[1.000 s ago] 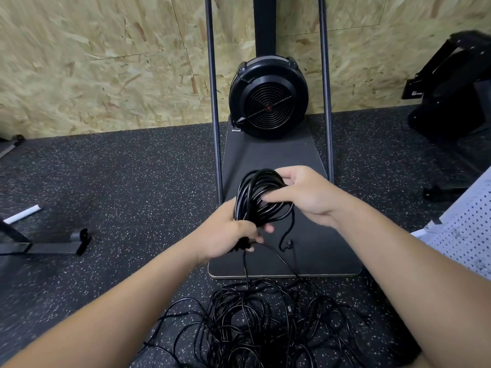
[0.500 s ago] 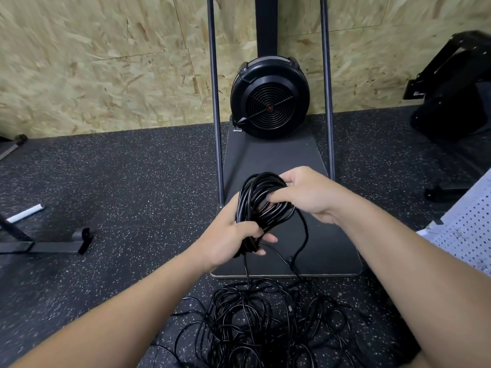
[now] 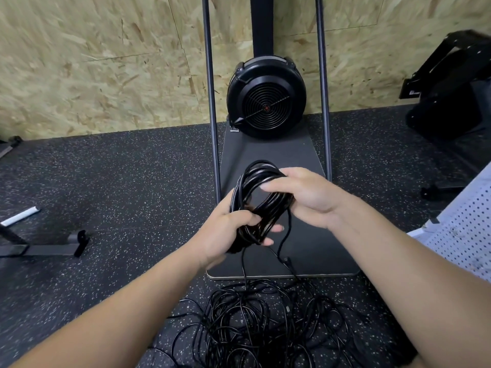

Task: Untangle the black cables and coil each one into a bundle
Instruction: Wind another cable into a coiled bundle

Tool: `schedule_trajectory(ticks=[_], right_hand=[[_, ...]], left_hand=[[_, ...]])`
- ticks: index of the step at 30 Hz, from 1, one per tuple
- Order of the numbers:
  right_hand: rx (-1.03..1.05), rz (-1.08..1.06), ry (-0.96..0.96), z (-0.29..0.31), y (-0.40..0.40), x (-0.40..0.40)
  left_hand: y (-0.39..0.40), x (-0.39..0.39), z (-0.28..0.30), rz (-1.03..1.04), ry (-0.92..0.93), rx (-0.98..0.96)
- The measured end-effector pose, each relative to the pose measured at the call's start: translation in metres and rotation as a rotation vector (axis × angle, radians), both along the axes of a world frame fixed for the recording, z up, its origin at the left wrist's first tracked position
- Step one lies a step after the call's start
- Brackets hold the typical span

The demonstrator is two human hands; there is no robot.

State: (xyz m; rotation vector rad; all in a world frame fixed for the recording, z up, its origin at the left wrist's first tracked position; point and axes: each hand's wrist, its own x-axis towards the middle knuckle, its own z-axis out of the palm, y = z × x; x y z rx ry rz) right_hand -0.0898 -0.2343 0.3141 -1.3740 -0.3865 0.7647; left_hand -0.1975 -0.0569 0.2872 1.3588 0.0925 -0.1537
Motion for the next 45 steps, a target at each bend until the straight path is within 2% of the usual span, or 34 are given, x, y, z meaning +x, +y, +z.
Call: schedule_trajectory(ticks=[3,6,10,13,15,18,22,24,27,31,36,38,41,45], right_hand=[[0.188,0.000,0.066,0.005,0.013,-0.013],[0.329,0.022,0.087,0.010,0.021,-0.021],[0.381,-0.023,0.180,0.013,0.028,-0.039],[0.353,-0.169,0.251,0.008,0.038,-0.044],[0.323,-0.259,0.259,0.010,0.043,-0.044],[0.330,-0.368,0.267,0.014,0.045,-0.035],[0.287,-0.434,0.250,0.016,0.046,-0.029],[0.285,-0.431,0.227,0.016,0.048,-0.028],[0.269,-0.448,0.189,0.015,0.051,-0.027],[0.249,-0.462,0.091,0.014,0.052,-0.028],[0.225,-0.374,0.003,0.014,0.044,-0.029],[0.174,-0.316,-0.089,0.013,0.037,-0.026],[-0.104,-0.255,-0.392,0.016,0.021,-0.016],[-0.430,-0.211,-0.631,0.023,-0.003,-0.004]], left_hand=[[-0.002,-0.002,0.004,-0.098,0.051,-0.061],[0.000,-0.005,0.007,-0.229,0.108,-0.023],[0.002,-0.010,0.012,-0.402,0.189,0.056],[0.003,-0.014,0.010,-0.458,0.212,0.086],[-0.001,-0.018,0.008,-0.418,0.161,0.028],[-0.009,-0.023,0.006,-0.243,0.047,0.035],[-0.013,-0.021,0.009,-0.183,0.043,-0.051],[-0.012,-0.020,0.012,-0.173,0.044,0.054],[-0.012,-0.016,0.014,-0.102,-0.001,0.325],[-0.008,-0.011,0.013,-0.069,-0.112,0.720],[0.001,-0.007,0.004,-0.053,-0.135,0.740],[0.007,-0.005,0.003,-0.056,-0.145,0.730],[0.019,-0.004,0.004,-0.057,-0.140,0.769],[0.035,-0.002,-0.001,-0.091,-0.062,0.784]])
